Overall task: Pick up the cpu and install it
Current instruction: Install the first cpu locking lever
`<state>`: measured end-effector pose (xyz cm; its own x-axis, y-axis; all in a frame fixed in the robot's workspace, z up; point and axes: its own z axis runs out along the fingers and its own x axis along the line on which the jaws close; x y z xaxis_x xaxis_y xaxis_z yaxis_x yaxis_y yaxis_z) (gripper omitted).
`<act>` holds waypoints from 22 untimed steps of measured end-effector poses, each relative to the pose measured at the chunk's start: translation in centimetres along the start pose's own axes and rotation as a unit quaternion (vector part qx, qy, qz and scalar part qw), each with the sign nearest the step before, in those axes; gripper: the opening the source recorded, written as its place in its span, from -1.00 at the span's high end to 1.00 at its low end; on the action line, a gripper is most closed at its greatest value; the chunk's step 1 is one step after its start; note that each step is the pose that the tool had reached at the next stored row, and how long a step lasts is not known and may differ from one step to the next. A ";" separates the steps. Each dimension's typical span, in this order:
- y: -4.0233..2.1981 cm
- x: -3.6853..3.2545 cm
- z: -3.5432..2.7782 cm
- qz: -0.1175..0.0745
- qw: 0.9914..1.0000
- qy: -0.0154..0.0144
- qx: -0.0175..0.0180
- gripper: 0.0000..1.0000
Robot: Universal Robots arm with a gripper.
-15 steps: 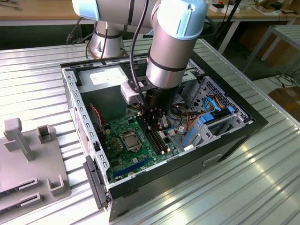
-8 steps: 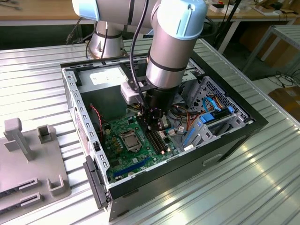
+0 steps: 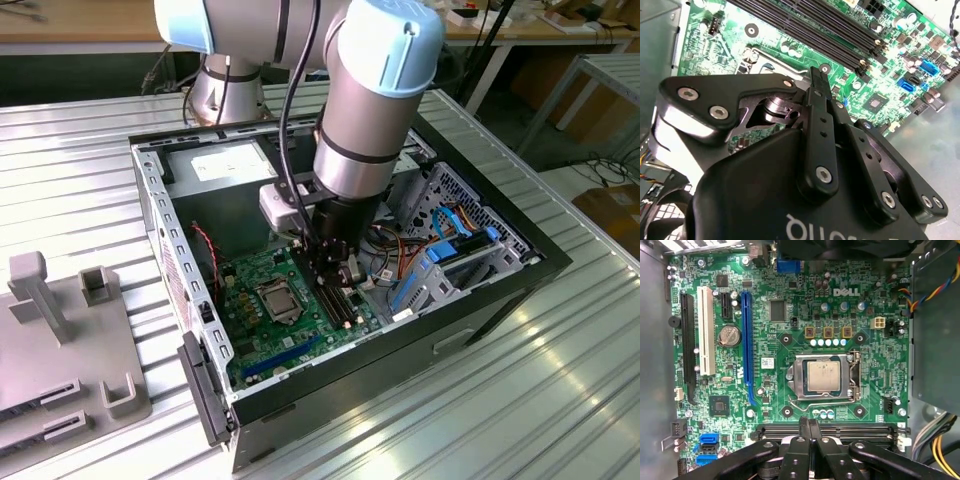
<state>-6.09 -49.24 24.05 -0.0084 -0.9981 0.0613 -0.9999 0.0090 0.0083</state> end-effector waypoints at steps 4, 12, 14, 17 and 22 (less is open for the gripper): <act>0.14 0.01 0.18 0.000 1.000 0.000 0.002 0.79; 2.86 0.04 0.79 0.000 1.000 0.000 0.003 0.79; 3.08 0.12 1.15 0.000 1.000 0.000 0.003 0.79; 3.13 0.61 1.58 0.000 1.000 0.001 0.003 0.79; 3.13 1.64 2.03 0.000 1.000 0.005 0.003 0.52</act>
<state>-9.26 -50.97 22.15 -0.0083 -0.9975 0.0704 -1.0000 0.0086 0.0030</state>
